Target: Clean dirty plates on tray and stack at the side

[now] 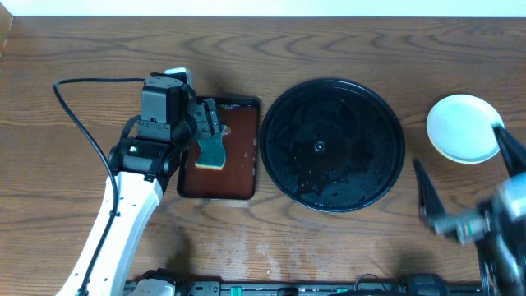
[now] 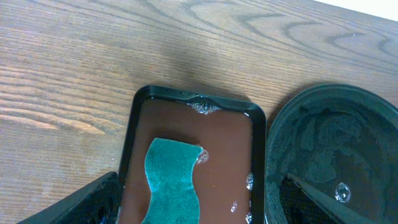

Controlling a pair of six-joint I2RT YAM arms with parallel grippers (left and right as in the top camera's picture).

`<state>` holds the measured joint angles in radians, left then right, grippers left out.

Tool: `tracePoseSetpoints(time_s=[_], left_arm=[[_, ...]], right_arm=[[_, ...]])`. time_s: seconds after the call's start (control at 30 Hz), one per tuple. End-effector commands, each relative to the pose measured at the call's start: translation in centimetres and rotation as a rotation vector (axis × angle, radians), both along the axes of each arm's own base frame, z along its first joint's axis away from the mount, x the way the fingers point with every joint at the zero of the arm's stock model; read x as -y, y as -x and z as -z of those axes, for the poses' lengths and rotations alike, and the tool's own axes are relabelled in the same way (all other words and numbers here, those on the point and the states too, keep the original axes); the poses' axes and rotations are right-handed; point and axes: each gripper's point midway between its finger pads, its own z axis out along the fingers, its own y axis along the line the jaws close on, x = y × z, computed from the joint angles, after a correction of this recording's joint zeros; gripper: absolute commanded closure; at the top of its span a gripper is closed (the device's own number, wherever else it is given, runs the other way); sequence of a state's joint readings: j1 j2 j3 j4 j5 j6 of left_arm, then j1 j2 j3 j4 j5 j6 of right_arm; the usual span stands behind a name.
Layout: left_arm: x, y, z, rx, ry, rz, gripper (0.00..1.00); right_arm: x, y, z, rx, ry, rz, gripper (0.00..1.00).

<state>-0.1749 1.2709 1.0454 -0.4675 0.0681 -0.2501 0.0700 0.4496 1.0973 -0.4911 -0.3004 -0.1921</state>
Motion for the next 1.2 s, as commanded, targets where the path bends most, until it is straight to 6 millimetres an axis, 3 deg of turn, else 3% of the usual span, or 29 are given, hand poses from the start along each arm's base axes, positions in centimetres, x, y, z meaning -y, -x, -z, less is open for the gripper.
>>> tracePoseSetpoints(time_s=[0.0,0.3,0.53,0.63,0.7,0.9,1.07,1.17], left_arm=[[-0.2,-0.3,-0.7,0.017,-0.016,-0.003,0.18],[-0.2,-0.3,-0.7,0.017,-0.016,-0.003,0.18],[-0.2,-0.3,-0.7,0.017,-0.015,-0.004,0.18],[-0.2,-0.3,-0.7,0.017,-0.015,-0.004,0.18],[-0.2,-0.3,-0.7,0.017,-0.016,-0.003,0.17],[-0.2,-0.3,-0.7,0.017,-0.016,-0.003,0.17],[-0.2,-0.3,-0.7,0.017,-0.016,-0.003,0.17],[-0.2,-0.3,-0.7,0.017,-0.016,-0.003,0.17]], right_arm=[[0.7,0.7,1.8,0.057,0.058,0.053,0.01],[0.6,-0.7,7.7,0.305,0.052,0.067,0.01],[2.0,-2.3,12.5,0.389,-0.002,0.151,0.01],[3.1,-3.7,15.1,0.338,-0.090,0.190,0.01],[3.6,-5.1,18.6,0.244,-0.149,0.208,0.01],[3.4,-6.7,23.3,0.041,-0.112,0.218,0.01],[3.4,-7.2,30.0,-0.229,-0.059,0.235,0.01],[3.8,-7.2,30.4,-0.247,-0.072,0.254,0.01]])
